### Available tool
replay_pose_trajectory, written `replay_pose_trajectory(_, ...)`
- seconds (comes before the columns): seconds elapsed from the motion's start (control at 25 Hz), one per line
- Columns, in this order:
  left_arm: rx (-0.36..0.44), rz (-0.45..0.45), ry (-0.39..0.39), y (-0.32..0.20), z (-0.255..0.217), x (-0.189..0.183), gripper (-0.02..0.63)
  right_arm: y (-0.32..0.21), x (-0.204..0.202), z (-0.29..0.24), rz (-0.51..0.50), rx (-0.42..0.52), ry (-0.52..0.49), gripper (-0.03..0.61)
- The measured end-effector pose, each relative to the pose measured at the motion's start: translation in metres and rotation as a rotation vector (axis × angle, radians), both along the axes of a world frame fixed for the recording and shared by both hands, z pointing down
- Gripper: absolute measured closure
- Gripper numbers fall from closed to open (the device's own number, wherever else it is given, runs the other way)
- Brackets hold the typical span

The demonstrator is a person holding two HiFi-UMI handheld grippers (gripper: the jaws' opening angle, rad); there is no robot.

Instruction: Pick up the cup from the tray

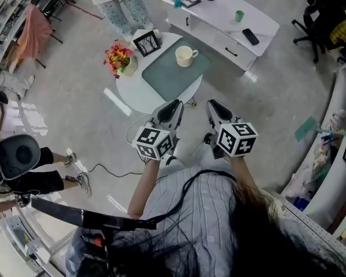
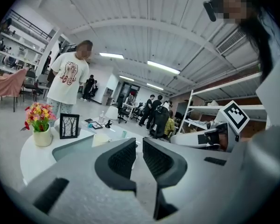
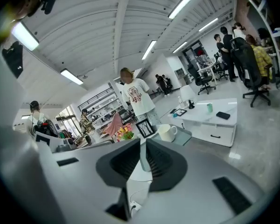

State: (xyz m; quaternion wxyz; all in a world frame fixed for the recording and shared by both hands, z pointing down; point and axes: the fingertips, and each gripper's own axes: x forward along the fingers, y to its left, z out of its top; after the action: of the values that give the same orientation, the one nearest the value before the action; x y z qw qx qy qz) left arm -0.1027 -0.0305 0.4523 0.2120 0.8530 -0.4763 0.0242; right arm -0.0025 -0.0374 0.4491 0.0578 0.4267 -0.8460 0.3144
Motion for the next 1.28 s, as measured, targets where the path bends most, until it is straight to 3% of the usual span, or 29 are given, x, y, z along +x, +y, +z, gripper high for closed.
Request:
replay_pose_trajectory(0.24,-0.017,-0.073,-0.015,-0.029,0.010,0.030,0.518,-0.030,0.036,0.015,-0.077,-0.025,0.001,0.525)
replay_pose_trajectory(0.44,-0.036,-0.102,-0.028,-0.046,0.019,0.046,0.512,-0.049,0.054,0.020,-0.105,-0.029,-0.012,0.525)
replay_pose_trajectory(1.0,-0.108,-0.142,-0.081,-0.052,0.041,0.041,0.506,-0.061,0.054,0.043,-0.149,-0.088,-0.027,0.525)
replay_pose_trajectory(1.28,-0.118,-0.129,-0.094,-0.086,0.055,0.038,0.448,-0.082,0.056,0.048,-0.145,-0.095,0.006,0.525)
